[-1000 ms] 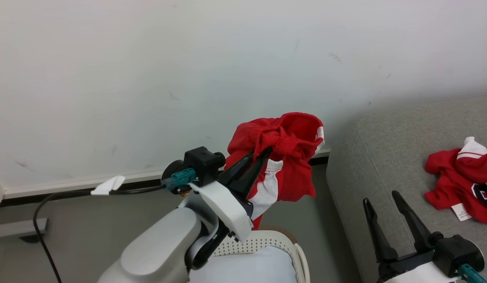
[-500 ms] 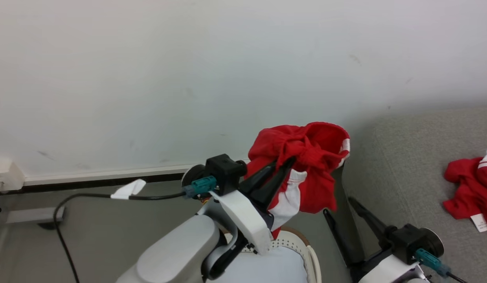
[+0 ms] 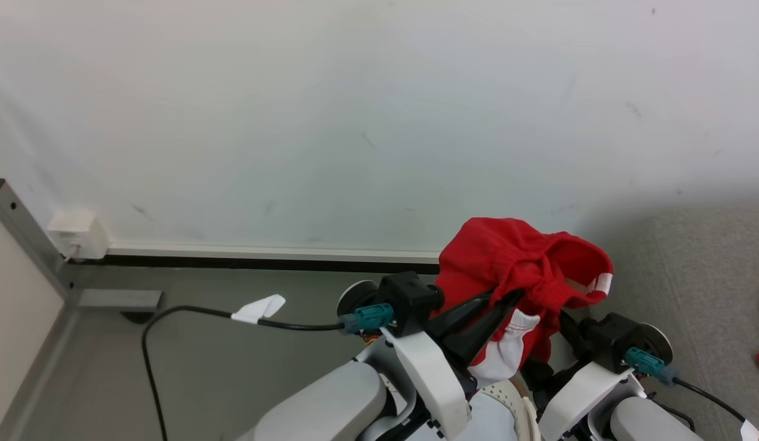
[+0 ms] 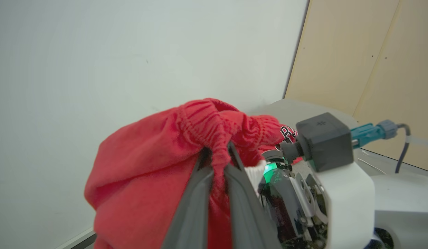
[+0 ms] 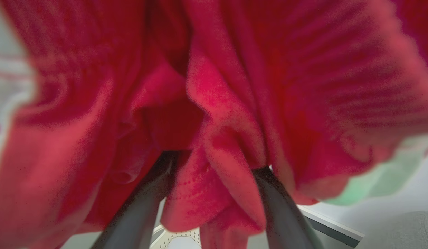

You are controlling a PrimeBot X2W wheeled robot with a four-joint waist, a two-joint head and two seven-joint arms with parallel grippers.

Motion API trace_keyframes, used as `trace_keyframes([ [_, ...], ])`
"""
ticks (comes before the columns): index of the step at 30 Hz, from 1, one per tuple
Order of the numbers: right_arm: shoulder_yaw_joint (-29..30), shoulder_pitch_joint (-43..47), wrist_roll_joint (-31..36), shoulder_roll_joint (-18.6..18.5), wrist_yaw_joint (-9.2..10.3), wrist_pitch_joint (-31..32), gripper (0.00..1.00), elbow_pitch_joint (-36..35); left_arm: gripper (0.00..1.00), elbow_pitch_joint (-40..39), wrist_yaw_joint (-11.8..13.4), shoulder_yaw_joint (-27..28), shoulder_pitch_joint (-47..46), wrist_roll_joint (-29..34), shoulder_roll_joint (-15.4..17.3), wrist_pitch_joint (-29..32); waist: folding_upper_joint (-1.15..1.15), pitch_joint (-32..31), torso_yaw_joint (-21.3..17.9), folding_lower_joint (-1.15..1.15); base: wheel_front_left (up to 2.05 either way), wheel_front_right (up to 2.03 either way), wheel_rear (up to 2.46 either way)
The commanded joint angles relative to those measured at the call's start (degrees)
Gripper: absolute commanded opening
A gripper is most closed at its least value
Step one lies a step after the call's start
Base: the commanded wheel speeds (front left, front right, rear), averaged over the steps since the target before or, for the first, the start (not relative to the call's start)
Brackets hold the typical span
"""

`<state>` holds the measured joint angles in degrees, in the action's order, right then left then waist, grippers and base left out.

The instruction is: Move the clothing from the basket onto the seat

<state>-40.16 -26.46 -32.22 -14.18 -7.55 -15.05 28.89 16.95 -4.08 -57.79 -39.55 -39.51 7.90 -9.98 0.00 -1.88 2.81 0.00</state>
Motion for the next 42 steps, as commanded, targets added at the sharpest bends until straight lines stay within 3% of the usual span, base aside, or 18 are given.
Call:
trace_keyframes([
  [1, 0.0, -0.4, -0.6, -0.3, 0.13, -0.2, 0.43, -0.1, 0.00, 0.1, 0.0, 0.1, 0.6, -0.4, 0.0, 0.2, 0.00, -0.2, 0.8, 0.00, 0.00, 0.00, 0.00],
  [3, 0.0, -0.3, -0.9, -0.3, 0.13, -0.2, 0.00, -0.3, 0.00, 0.4, 0.0, -0.1, 0.8, -0.5, 0.1, 0.1, 0.00, -0.3, 1.2, 0.00, 0.00, 0.00, 0.00],
  [16, 2.2, 2.9, -1.4, -0.5, 0.13, -0.2, 0.00, -4.3, 0.00, 2.3, 1.2, 1.0, 1.8, -1.6, 1.4, -0.7, 0.00, 0.1, -0.7, 0.00, 0.00, 0.00, 0.00],
  [17, 3.1, 3.3, -1.2, -0.4, 0.13, -0.2, 0.00, -4.7, 0.22, 2.4, 1.4, 1.0, 2.0, -1.6, 1.5, -0.9, 0.00, 0.1, -1.1, 0.00, 0.00, 0.00, 0.00],
  [20, 5.5, 4.9, -0.4, -0.3, 0.13, -0.2, 0.00, -6.2, 0.75, 2.5, 1.1, 0.7, 2.3, -1.8, 1.4, -1.2, 0.00, 0.2, -2.4, 0.00, 0.00, 0.00, 0.00],
  [21, 6.5, 5.3, -0.2, -0.2, 0.13, -0.2, 0.00, -6.6, 1.00, 2.4, 0.9, 0.6, 2.4, -1.9, 1.3, -1.2, 0.00, 0.2, -2.8, 0.00, 0.00, 0.00, 0.00],
  [28, 11.3, 7.4, 2.1, -1.1, 0.13, -0.2, 0.00, -10.3, 1.00, 1.1, 1.5, 0.8, 3.2, -0.6, 2.4, -2.9, 0.00, 0.7, -8.7, 0.00, 0.00, 0.00, 0.00],
  [42, 19.9, 13.4, 5.4, -2.9, 0.13, -0.2, 0.00, -18.0, 1.00, -2.9, 3.4, 1.6, 5.5, 5.3, 4.3, -5.1, 0.00, 3.0, -27.6, 0.00, 0.00, 0.00, 0.00],
])
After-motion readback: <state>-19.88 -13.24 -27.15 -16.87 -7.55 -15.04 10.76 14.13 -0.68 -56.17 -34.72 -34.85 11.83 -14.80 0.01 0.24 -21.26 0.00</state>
